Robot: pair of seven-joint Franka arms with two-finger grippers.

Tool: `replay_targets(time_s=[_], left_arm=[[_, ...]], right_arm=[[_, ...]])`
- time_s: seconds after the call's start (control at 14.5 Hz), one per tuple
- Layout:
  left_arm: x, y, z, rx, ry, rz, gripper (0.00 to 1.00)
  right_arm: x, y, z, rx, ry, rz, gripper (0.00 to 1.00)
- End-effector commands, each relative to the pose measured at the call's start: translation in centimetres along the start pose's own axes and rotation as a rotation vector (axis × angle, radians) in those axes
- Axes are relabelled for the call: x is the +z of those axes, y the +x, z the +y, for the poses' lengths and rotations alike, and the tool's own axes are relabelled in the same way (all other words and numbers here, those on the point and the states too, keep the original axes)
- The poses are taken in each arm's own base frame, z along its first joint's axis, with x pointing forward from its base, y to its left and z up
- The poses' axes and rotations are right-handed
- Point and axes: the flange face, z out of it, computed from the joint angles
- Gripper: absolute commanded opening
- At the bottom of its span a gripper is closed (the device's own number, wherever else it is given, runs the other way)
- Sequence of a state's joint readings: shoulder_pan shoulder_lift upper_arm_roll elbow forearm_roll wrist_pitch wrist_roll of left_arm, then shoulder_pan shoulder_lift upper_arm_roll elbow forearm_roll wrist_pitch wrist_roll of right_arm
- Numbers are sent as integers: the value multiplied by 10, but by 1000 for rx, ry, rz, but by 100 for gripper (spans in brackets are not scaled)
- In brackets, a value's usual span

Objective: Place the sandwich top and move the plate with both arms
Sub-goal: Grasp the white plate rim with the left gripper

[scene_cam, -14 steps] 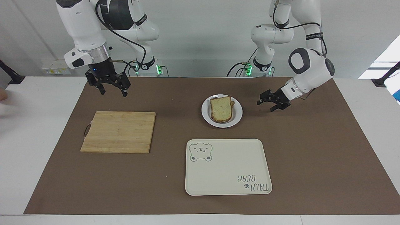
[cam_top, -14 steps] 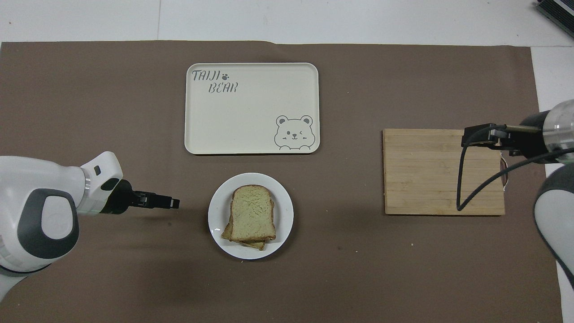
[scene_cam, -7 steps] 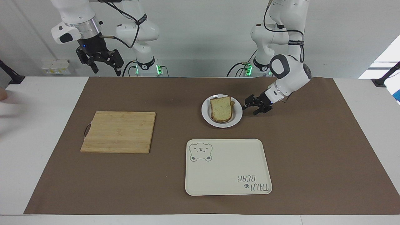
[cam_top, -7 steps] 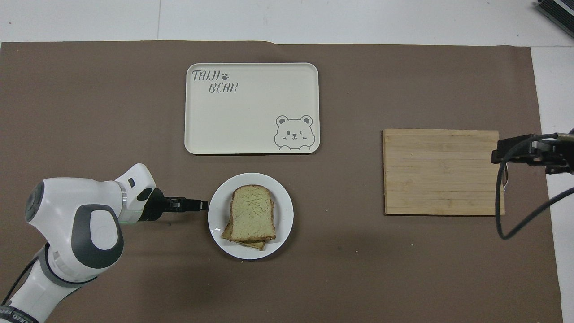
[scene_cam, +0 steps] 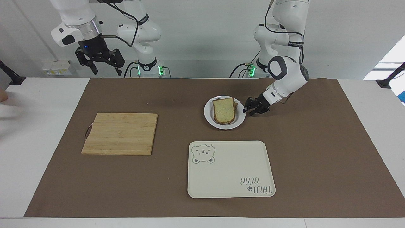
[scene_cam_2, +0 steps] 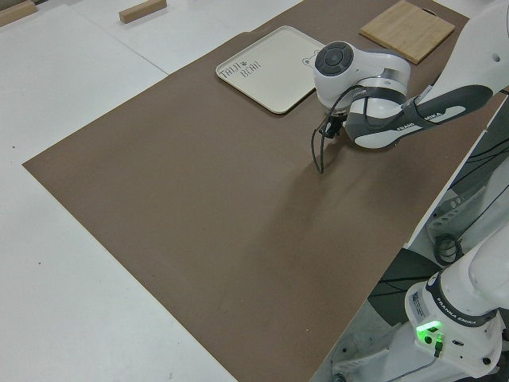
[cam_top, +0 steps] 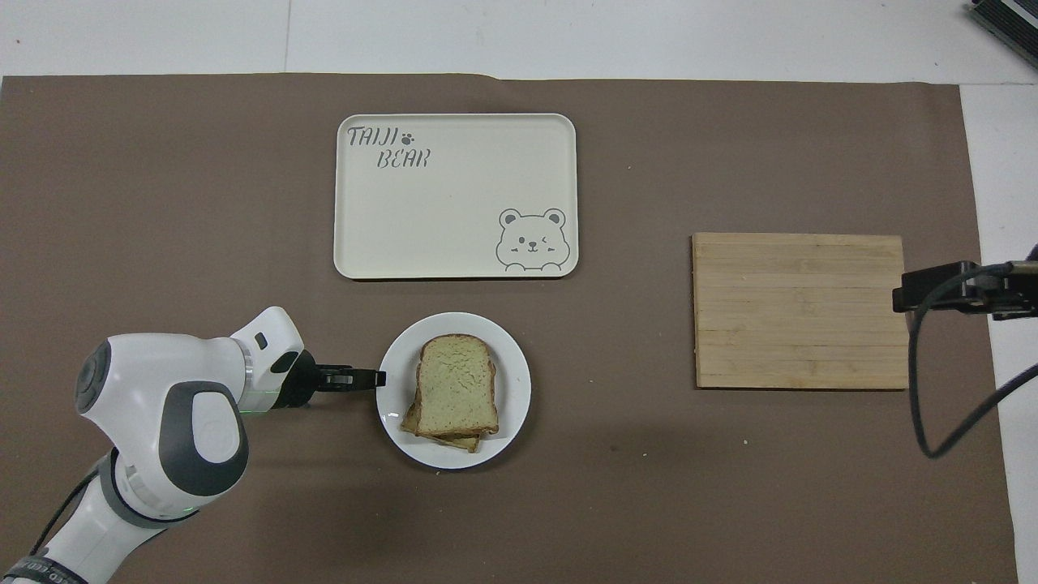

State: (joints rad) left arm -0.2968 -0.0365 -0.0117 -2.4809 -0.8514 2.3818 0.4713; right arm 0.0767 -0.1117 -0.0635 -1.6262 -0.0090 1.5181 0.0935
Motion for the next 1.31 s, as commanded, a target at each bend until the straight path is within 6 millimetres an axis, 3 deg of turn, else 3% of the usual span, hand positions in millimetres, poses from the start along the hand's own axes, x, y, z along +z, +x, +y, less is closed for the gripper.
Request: replay_targets(time_s=[0.0,0.07,0.21,0.41,0.48,0.62,0.9,1.24], left_arm=[[13,-11,2,11,8,1,50],[14,-12,3,6,2,-1,46],[23,-17,13,21,-3,-15,25],[34,-19,12,12,7,-19,22],[42,-22,16,11,8,-21,22],[47,-20,15,6,16,-15,0],[33,-5,3,-37,-30,-25,0],[-7,16,-22,-99,-130,-37,0]], right_arm=[[-13,-7,8,-19,-34,1,100],[-15,-7,11,-29,-55,5,100],[-16,-8,13,-45,-58,1,100],[-32,-12,20,-32,-37,30,100],[-28,-12,17,-38,-38,23,100],[-27,-12,17,-39,-36,21,100],[-26,-14,12,-46,-32,18,100],[-22,-18,13,-45,-8,7,100]])
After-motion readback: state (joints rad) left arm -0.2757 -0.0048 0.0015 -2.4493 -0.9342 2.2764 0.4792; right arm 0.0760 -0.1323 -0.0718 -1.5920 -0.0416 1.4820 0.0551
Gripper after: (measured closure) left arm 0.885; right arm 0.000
